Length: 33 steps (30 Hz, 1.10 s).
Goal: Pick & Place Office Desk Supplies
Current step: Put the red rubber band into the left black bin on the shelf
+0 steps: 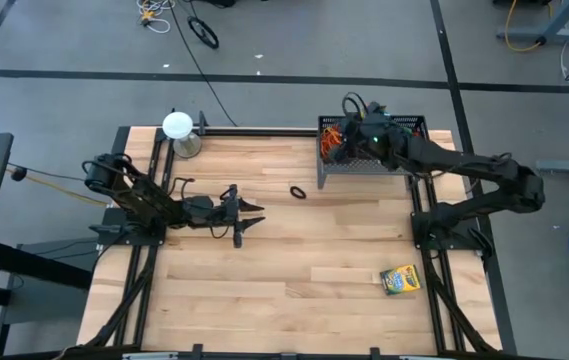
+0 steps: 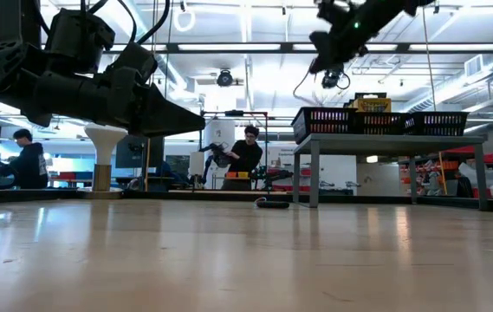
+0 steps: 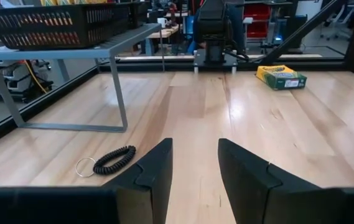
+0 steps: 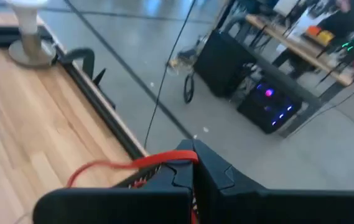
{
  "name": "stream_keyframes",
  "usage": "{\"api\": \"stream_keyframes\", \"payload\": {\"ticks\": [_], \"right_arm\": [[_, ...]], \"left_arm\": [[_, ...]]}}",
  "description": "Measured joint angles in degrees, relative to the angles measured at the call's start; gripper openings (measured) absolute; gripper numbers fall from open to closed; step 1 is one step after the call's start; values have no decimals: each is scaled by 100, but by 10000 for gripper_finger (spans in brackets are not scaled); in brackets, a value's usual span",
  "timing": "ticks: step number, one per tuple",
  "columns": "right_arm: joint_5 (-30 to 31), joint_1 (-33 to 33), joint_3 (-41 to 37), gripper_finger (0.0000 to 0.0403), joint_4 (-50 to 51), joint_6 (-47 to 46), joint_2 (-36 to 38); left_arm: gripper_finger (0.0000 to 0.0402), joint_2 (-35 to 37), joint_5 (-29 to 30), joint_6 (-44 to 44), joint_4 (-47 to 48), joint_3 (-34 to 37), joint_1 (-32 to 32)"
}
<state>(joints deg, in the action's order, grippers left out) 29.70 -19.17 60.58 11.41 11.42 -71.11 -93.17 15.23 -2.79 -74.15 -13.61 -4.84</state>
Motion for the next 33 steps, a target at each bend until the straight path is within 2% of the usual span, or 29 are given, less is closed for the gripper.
{"api": "stream_keyframes", "payload": {"ticks": [4,14,20,24,28,33], "right_arm": [[-330,-360,-25,3,97,-57,-232],[-358,-787,-33,13,347,-68,-777],[-65,-801,-33,74,515,-539,-698],[-69,-803,-15,126,884,-1225,-628],[-362,-809,324,169,1716,-2036,-594],[-812,-805,797,204,2434,-2444,-592]], "left_arm": [[135,0,5,-1,2,0,0],[134,0,23,1,52,0,0],[134,0,-14,38,78,0,0],[134,-2,-18,38,81,-2,0],[134,-4,-19,40,104,-2,0],[134,-4,-18,42,105,-4,0]]}}
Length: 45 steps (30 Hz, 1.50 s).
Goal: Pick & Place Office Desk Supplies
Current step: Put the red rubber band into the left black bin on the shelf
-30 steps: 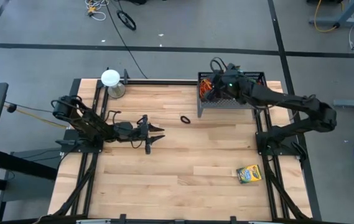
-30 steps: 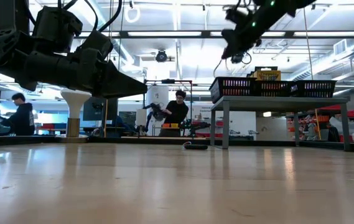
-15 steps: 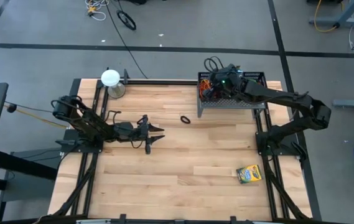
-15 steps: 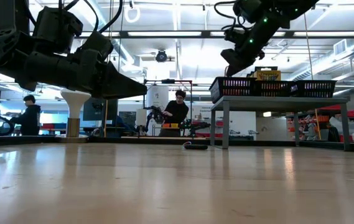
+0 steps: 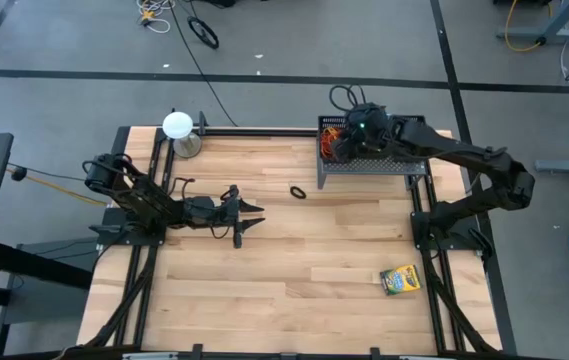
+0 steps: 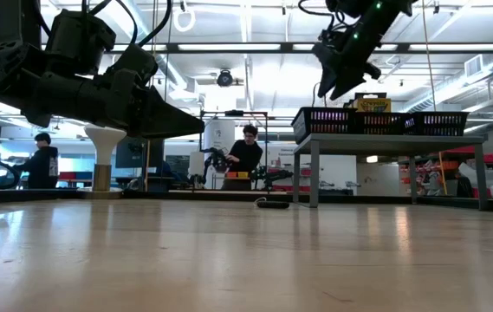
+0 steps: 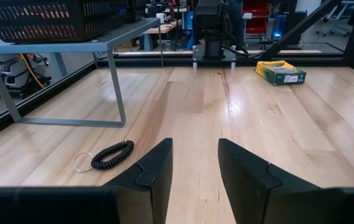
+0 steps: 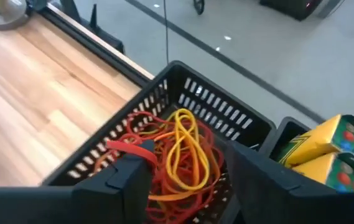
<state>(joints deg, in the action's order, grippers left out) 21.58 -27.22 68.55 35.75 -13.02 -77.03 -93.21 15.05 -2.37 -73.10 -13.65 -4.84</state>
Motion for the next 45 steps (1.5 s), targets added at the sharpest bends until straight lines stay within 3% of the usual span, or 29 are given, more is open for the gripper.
{"api": "stream_keyframes", "payload": {"ticks": [17,23,29,36,45], "right_arm": [[-730,-478,315,248,497,-262,-26],[-709,-436,315,268,302,798,-26],[637,-100,315,270,384,2663,-26],[1680,501,319,270,-63,4581,-127],[3023,891,319,270,-670,7322,-919]], "left_arm": [[134,0,-10,106,4,-2,0],[134,0,-13,114,4,-2,0],[134,0,-11,111,7,-2,0],[134,0,-9,111,7,-2,0],[134,2,-7,111,103,-2,0]]}}
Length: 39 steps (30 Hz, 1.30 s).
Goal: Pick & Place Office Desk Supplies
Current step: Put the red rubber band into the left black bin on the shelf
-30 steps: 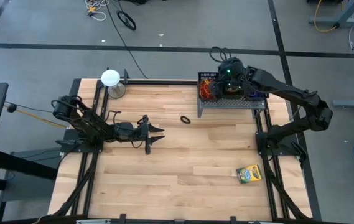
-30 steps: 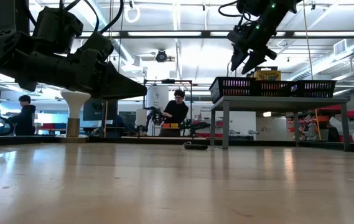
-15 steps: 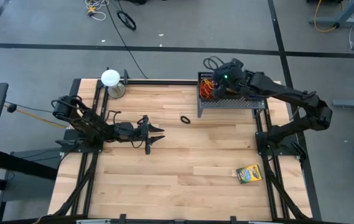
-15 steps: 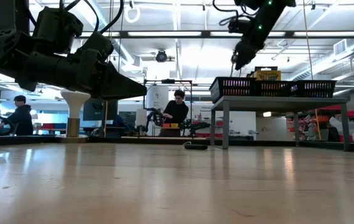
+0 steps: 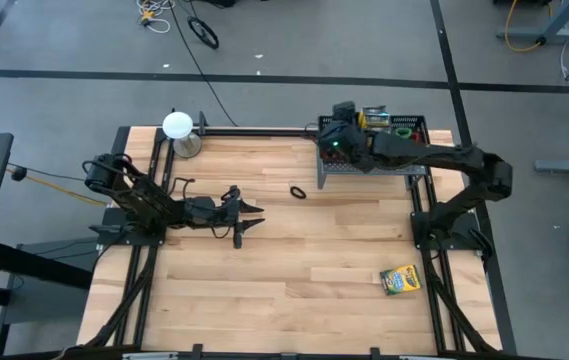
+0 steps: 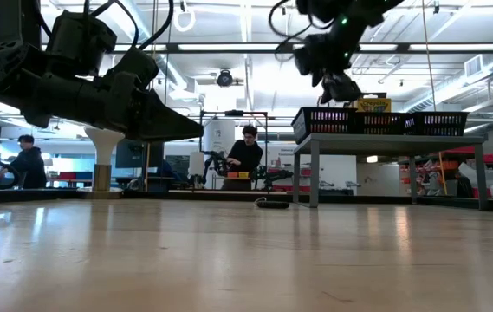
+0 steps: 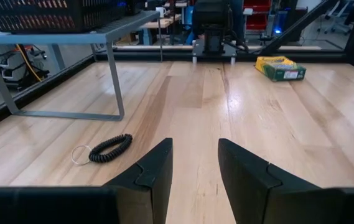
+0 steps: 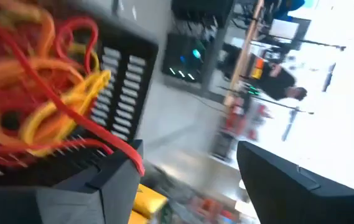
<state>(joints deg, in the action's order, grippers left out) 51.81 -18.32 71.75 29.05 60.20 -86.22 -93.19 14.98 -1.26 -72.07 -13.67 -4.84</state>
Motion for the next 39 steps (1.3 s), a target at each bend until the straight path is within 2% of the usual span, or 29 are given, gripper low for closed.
{"api": "stream_keyframes", "payload": {"ticks": [3,7,12,15,17,21,29,35,39], "right_arm": [[611,128,0,270,-202,691,-280],[784,311,-2,270,-404,1034,-393],[717,359,7,270,-746,341,-280],[587,188,127,270,-332,-393,-218],[91,28,315,270,266,-1150,-220],[-1440,-421,784,270,1451,-2690,-220],[-4127,-1214,1681,256,2618,-4364,-222],[-5018,-1965,1812,232,2745,-6150,-222],[-5445,-2381,1812,227,2727,-6967,-222]], "left_arm": [[134,-2,0,0,43,2,0],[134,0,0,0,52,2,0],[134,0,0,1,78,2,0],[134,0,-2,2,76,0,0],[134,0,-2,37,78,0,0],[134,0,-17,43,83,-3,0],[134,0,-20,39,81,-3,0],[134,0,-55,63,81,-3,0],[134,0,-55,73,81,-3,0]]}}
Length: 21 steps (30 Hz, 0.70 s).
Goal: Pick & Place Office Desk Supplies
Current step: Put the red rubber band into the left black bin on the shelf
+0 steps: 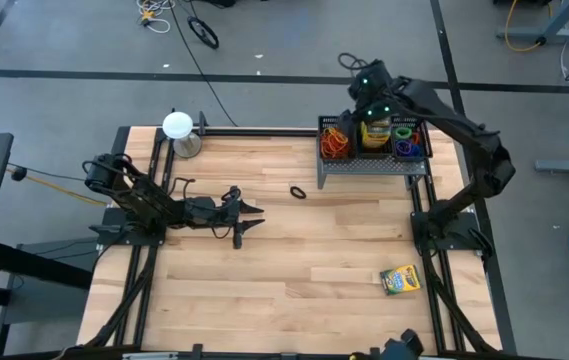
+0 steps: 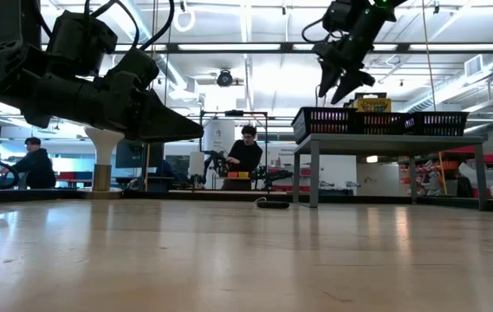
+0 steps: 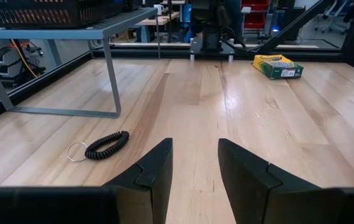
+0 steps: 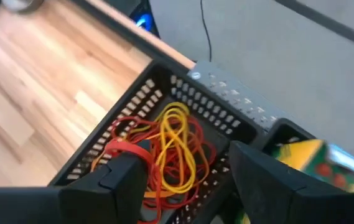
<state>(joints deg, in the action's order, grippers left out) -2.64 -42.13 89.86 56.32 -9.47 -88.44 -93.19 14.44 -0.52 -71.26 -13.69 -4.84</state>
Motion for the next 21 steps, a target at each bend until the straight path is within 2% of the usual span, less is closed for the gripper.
{"api": "stream_keyframes", "payload": {"ticks": [7,12,21], "right_arm": [[-52,-187,0,239,-40,-223,0],[529,-55,-2,265,-127,-209,0],[549,284,-4,302,-215,308,0]], "left_arm": [[134,2,2,-6,0,0,0],[135,4,2,5,-1,0,0],[135,4,4,8,0,0,0]]}}
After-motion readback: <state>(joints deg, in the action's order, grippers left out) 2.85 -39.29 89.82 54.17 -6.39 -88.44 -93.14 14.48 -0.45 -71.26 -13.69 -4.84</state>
